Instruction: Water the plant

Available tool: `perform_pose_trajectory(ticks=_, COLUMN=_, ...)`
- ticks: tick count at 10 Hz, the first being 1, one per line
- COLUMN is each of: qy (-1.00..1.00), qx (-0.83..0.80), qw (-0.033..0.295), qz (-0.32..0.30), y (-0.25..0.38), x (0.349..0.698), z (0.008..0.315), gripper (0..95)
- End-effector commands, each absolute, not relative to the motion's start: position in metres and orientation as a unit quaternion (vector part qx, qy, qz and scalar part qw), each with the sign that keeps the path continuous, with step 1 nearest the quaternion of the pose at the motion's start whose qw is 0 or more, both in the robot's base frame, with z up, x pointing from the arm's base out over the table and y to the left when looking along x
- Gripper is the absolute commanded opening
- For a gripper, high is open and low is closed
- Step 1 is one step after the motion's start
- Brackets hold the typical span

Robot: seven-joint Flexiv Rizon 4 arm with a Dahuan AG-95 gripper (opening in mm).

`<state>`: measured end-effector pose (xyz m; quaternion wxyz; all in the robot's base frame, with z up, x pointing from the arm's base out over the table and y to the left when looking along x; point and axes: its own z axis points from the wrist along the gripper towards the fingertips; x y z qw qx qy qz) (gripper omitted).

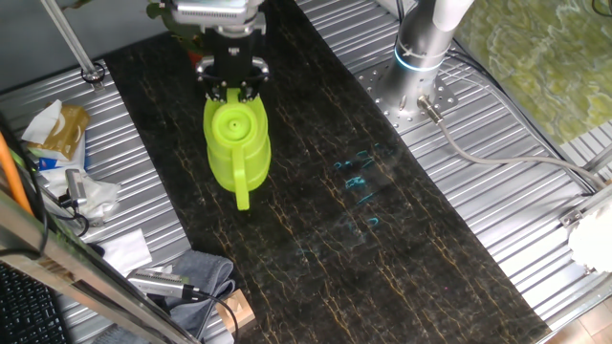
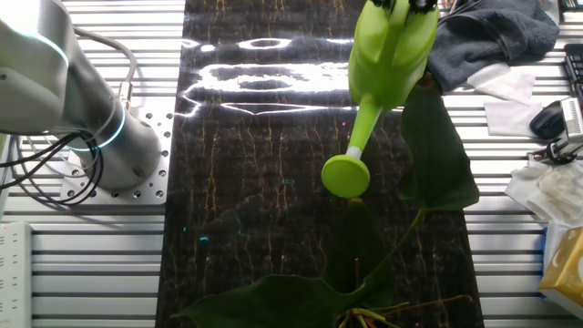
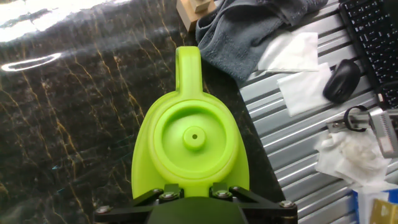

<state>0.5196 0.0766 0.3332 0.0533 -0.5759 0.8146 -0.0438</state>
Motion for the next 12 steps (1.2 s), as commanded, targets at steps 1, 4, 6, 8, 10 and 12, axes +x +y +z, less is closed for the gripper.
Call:
perform_pose_trajectory(ticks=1, qy=0.811, qx=-0.581, qw=0.047, qz=-0.048, y=0.085, x=0.522, z=0.331, gripper=0.0)
perform_pose_trajectory(ticks=4, qy=0.810, qx=-0.582, qw=0.041, qz=-0.051, y=0.095, x=0.526, z=0.325, gripper=0.0)
perform_pose_trajectory(ticks=6, qy=0.810, qx=-0.582, qw=0.034, qz=-0.060, y=0.107, x=0.530, z=0.317, gripper=0.0)
perform_pose_trajectory(ticks=8, qy=0.810, qx=-0.582, qw=0.032, qz=-0.063, y=0.115, x=0.532, z=0.310, gripper=0.0)
perform_pose_trajectory(ticks=10, qy=0.810, qx=-0.582, qw=0.033, qz=-0.065, y=0.121, x=0.532, z=0.297, gripper=0.0)
perform_pose_trajectory(ticks=12, qy=0.810, qx=-0.583, qw=0.035, qz=-0.062, y=0.124, x=0.530, z=0.286, gripper=0.0)
